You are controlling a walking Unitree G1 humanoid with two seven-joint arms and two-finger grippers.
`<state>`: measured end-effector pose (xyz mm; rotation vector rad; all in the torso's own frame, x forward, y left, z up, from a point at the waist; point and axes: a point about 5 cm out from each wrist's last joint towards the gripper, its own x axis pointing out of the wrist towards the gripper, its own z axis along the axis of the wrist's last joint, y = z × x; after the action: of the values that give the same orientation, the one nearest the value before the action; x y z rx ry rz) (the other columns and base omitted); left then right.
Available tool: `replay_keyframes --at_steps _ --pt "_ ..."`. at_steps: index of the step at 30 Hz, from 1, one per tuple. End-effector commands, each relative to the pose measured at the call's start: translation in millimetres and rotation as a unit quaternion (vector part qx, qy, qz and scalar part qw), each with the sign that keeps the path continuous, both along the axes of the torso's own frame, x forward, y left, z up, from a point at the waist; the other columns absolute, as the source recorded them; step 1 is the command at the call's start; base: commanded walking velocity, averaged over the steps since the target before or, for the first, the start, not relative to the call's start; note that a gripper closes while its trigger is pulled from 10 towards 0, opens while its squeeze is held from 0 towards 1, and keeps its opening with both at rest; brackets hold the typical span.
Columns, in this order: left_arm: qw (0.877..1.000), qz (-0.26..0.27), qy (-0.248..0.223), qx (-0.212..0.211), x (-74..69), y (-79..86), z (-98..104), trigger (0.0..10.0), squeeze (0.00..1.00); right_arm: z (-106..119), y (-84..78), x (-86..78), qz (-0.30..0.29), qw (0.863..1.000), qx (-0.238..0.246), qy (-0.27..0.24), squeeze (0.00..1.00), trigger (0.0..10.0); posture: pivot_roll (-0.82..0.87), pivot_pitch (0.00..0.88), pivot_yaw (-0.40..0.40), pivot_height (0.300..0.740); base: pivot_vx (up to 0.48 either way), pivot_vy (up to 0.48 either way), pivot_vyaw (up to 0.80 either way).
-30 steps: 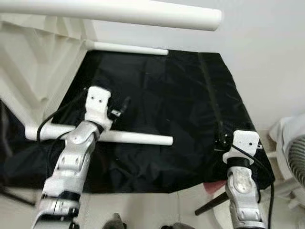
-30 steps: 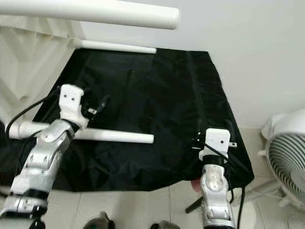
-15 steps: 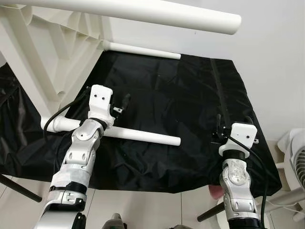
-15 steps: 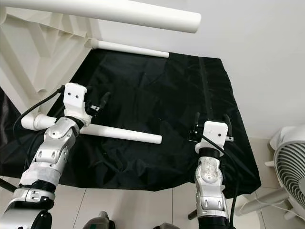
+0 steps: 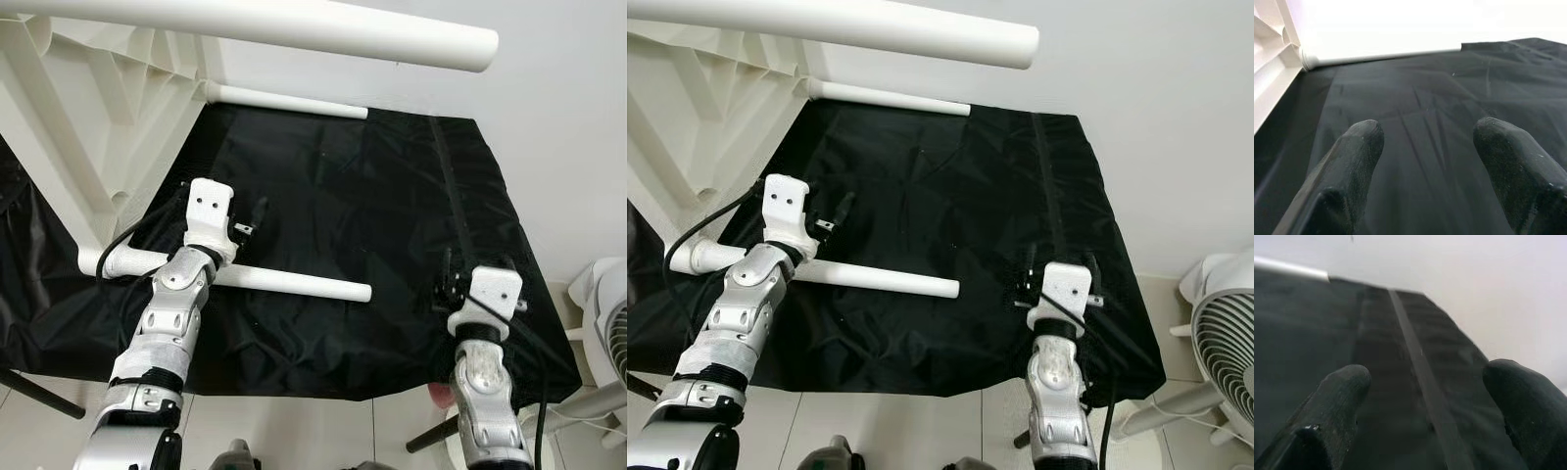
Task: Building children table
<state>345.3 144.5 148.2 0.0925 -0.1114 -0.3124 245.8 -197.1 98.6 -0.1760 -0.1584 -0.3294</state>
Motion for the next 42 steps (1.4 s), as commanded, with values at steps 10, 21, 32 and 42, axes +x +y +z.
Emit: replay_keyframes --at_steps 10,21,32,42 --pt "1.000 0.014 -0.005 0.017 -12.4 2.5 -10 10.0 0.00 3 -1.3 -9.5 0.002 1.000 0.012 -0.010 0.00 10.0 0.08 0.000 -0.046 0.740 0.000 0.299 0.00" --pt "1.000 -0.008 -0.006 0.013 -22.8 -10.7 -16 10.0 0.00 3 7.0 -6.2 0.017 1.000 0.015 -0.015 0.00 10.0 0.08 0.005 -0.045 0.740 0.000 0.297 0.00" --pt "0.999 -0.008 -0.027 0.035 -24.5 -9.3 -11 10.0 0.00 3 7.0 -5.2 0.024 1.000 0.013 -0.013 0.00 10.0 0.09 0.016 -0.048 0.740 0.000 0.104 0.00" --pt "0.997 -0.020 -0.038 0.061 -27.2 -7.2 -10 10.0 0.00 2 10.1 -3.2 0.031 0.999 0.015 -0.011 0.00 10.0 0.10 0.025 -0.051 0.740 0.000 0.000 0.00"
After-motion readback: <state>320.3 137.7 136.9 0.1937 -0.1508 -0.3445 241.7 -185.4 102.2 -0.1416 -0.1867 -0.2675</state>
